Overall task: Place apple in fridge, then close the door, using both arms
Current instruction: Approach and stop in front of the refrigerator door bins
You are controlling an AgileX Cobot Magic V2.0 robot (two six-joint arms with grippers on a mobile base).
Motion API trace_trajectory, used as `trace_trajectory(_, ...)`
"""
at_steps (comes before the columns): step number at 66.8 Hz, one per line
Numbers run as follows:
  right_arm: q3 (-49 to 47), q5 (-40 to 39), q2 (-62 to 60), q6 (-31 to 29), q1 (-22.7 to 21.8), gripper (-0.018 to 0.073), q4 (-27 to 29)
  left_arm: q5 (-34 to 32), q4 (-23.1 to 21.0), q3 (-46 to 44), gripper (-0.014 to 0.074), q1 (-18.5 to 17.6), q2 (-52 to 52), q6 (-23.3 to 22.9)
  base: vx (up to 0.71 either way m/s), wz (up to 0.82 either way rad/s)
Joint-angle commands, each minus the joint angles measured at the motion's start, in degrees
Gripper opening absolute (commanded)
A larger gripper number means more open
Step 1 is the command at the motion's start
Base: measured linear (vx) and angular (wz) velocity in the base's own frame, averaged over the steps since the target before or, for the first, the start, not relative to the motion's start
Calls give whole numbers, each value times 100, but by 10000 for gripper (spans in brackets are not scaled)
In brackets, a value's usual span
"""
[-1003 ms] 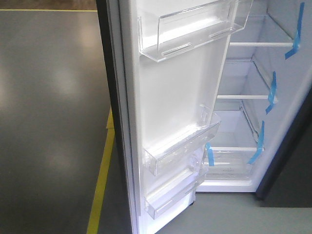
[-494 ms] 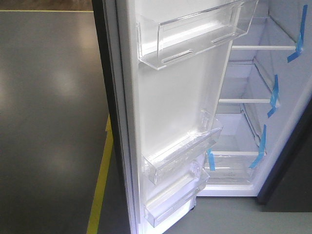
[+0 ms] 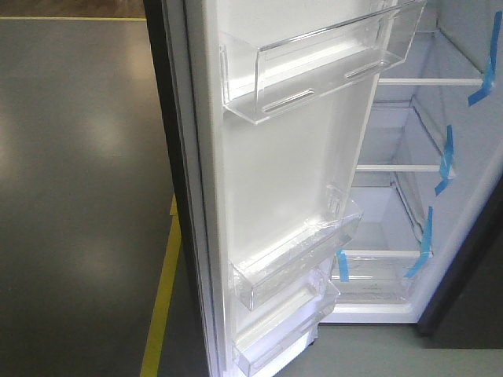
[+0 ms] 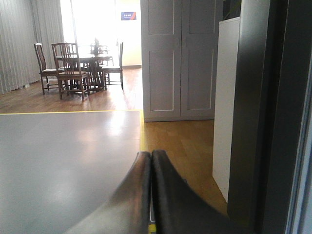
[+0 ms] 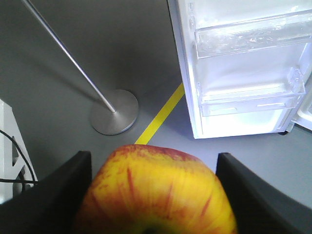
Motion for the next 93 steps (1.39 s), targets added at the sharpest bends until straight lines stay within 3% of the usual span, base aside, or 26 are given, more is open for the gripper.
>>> trace_trajectory(1,-141,-368,57,-36,10,122,147,-456,-10,-94,-6,3,-85,-42,5,0)
trace_trajectory(93,-141,-368,57,-36,10,122,147,-456,-10,-94,-6,3,-85,-42,4,-2)
